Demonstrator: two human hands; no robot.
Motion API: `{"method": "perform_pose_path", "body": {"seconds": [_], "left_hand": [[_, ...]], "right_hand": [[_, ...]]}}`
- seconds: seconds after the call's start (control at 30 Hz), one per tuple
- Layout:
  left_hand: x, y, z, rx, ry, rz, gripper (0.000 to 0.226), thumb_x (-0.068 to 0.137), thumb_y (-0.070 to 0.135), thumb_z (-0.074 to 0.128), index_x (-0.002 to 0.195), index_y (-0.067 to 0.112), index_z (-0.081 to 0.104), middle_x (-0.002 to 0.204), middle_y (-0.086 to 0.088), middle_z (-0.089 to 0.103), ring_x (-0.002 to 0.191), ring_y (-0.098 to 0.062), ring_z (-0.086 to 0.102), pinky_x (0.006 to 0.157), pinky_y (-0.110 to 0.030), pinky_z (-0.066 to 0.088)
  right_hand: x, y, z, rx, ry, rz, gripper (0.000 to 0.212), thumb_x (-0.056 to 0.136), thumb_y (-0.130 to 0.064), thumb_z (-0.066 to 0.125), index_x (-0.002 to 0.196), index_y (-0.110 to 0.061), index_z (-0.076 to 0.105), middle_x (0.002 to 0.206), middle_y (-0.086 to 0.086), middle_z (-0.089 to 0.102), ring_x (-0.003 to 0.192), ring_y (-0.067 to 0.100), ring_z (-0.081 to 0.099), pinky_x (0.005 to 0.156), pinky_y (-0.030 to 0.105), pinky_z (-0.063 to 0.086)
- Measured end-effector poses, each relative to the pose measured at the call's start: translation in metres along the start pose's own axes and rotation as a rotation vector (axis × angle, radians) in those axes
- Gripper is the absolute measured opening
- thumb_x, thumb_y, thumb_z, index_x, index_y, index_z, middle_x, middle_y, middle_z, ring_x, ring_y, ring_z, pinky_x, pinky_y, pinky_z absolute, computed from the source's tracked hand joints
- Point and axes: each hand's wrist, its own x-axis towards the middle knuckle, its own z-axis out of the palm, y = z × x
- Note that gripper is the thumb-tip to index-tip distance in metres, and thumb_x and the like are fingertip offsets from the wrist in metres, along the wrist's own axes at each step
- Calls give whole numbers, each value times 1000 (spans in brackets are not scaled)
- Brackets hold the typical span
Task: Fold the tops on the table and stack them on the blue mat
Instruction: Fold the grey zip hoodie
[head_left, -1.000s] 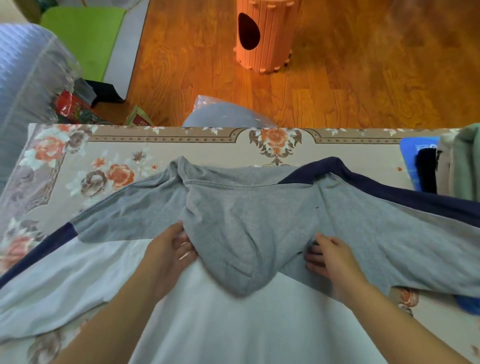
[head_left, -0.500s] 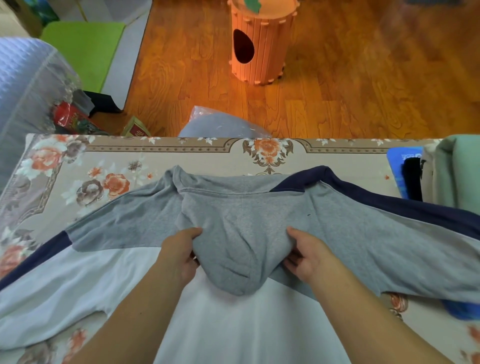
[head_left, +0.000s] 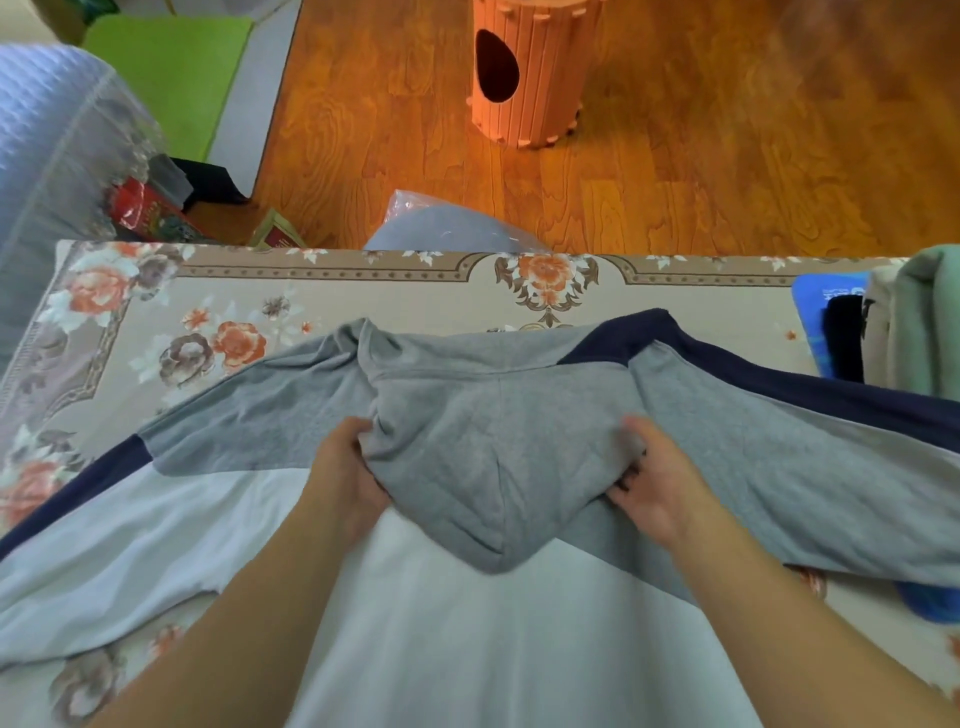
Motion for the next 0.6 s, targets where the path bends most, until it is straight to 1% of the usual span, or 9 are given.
{"method": "perform_pose_path", "body": {"seconds": [0.07,0.1,0.2,0.27,0.33,0.4,0.47,0.5,0.6], "left_hand": [[11,10,8,188,55,74,39,96,43,64,121,13,68,114,-12,74,101,-31,73,87,-49,60],[15,13,11,299,99,128,46,92,46,70,127,16,64,118,-10,72,102,-30,72,87,-50,60],[20,20,17,385,98,230,43,95,29,72,136,26,60,125,-7,69,106,-28,71,90,-50,59],[21,26,14,262,40,253,33,101,25,63,133,27,63,121,-5,73,107,-27,72,90,-48,59],[19,26,6,219,13,275,40,102,35,60,141,30,56,130,0,67,113,-27,69,89,-51,59],[20,22,-1,373,32,268,54,93,47,69,142,34,49,138,-1,55,115,-29,65,88,-56,59],[18,16,-1,499,55,283,50,83,42,80,125,29,54,130,-4,56,109,-28,66,88,-52,60],[19,12,-1,534,72,307,47,82,36,83,118,28,54,122,0,56,106,-26,65,88,-49,59],[22,13,2,654,104,361,48,87,29,80,127,29,53,110,12,55,101,-18,61,87,-40,56]], "right_hand": [[9,-19,8,-59,27,-19,52,83,-44,77,126,-20,62,118,1,70,109,23,66,100,47,52],[13,-24,11,-92,40,-22,56,82,-44,79,129,-19,61,121,2,70,110,24,66,99,48,52],[22,-30,14,-193,37,-61,50,93,-21,70,140,-19,53,132,5,64,115,26,63,102,50,51],[22,-30,13,-174,-9,-121,44,97,-11,62,139,-20,54,129,4,66,114,25,65,102,47,51],[23,-24,9,-161,-33,-153,45,98,-12,59,141,-25,53,130,1,66,114,24,65,97,47,54],[25,-18,6,-255,41,-180,48,96,-15,60,141,-29,48,134,-1,61,112,25,66,88,45,58],[26,-15,5,-352,91,-215,44,93,-17,65,133,-29,49,131,1,60,107,26,67,79,41,61],[26,-15,5,-369,81,-212,43,92,-18,68,129,-28,50,128,3,62,105,26,68,77,40,61],[26,-21,7,-359,27,-174,49,89,-18,73,132,-25,52,125,2,64,107,24,68,81,40,59]]}}
